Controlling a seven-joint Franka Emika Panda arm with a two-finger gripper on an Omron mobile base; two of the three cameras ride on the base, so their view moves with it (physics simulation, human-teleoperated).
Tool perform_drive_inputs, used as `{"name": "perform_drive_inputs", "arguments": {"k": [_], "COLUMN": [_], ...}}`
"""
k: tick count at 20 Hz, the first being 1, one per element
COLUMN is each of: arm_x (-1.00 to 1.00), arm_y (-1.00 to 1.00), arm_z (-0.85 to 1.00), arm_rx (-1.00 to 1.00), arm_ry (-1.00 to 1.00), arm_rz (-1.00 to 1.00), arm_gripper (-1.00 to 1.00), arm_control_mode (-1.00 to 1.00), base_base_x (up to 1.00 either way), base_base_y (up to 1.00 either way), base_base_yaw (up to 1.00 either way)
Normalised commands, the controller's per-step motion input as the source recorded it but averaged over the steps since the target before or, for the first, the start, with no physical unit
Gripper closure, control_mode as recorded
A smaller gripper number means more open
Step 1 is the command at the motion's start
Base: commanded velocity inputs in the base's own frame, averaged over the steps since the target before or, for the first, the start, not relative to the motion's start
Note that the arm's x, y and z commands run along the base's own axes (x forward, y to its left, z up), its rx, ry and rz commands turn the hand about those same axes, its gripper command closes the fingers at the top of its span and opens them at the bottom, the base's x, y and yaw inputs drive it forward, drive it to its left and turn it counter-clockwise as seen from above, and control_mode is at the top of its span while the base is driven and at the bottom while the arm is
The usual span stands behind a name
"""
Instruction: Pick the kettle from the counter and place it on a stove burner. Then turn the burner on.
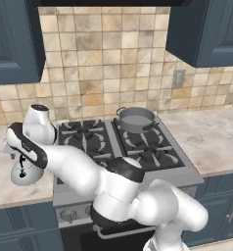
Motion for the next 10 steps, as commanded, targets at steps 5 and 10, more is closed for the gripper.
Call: {"name": "perform_drive_inputs", "arguments": {"k": [5, 10], "arm_x": [0.27, 0.2], "arm_y": [0.19, 0.04], "arm_z": [-0.09, -0.14], "arm_rx": [-0.07, -0.07], "arm_ry": [0.0, 0.0], "arm_rz": [0.0, 0.0], "arm_gripper": [-1.0, -1.0], "arm_control_mode": [-1.0, -1.0], "base_base_x": [0.0, 0.0], "base_base_y": [0.0, 0.0], "base_base_yaw": [0.0, 0.0]}}
